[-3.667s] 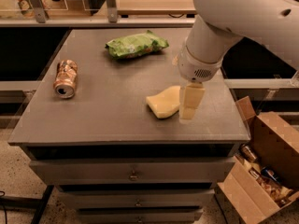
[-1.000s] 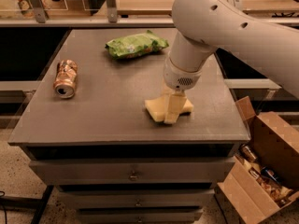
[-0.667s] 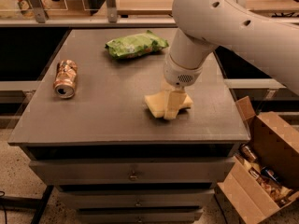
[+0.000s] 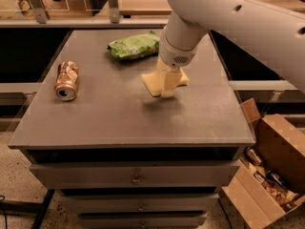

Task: Move sponge near green rice chip bag

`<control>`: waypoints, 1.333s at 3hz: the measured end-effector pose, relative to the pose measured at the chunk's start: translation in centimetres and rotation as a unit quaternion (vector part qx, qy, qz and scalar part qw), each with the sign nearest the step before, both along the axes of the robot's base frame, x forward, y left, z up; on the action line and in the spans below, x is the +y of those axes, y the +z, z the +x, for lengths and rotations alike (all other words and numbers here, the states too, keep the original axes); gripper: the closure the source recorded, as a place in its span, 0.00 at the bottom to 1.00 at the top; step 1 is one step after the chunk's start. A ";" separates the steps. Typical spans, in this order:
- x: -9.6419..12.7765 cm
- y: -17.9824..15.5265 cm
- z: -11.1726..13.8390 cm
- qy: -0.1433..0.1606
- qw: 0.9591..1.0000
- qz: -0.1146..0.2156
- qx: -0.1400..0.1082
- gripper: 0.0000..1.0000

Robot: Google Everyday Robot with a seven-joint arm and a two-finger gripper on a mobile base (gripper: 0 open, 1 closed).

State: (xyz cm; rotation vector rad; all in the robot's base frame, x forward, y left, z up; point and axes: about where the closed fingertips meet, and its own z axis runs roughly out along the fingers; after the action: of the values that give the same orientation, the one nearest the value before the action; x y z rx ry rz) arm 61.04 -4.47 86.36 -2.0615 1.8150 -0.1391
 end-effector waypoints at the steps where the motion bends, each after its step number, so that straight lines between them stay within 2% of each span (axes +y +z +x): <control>1: 0.5 0.6 3.5 0.005 1.000 0.003 -0.030 1.00; 2: 0.5 0.2 7.3 -0.003 0.999 0.013 -0.045 1.00; 3: 0.0 -0.3 10.8 -0.029 0.997 0.043 -0.052 0.82; 4: -0.5 -0.1 13.2 -0.047 0.995 0.062 -0.059 0.59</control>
Offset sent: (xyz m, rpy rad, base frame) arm 0.1237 0.0027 -0.0003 0.0572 -0.1291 -0.0354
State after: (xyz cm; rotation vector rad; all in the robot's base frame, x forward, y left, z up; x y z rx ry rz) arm 74.19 -4.95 86.28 -1.8445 1.8021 -0.1656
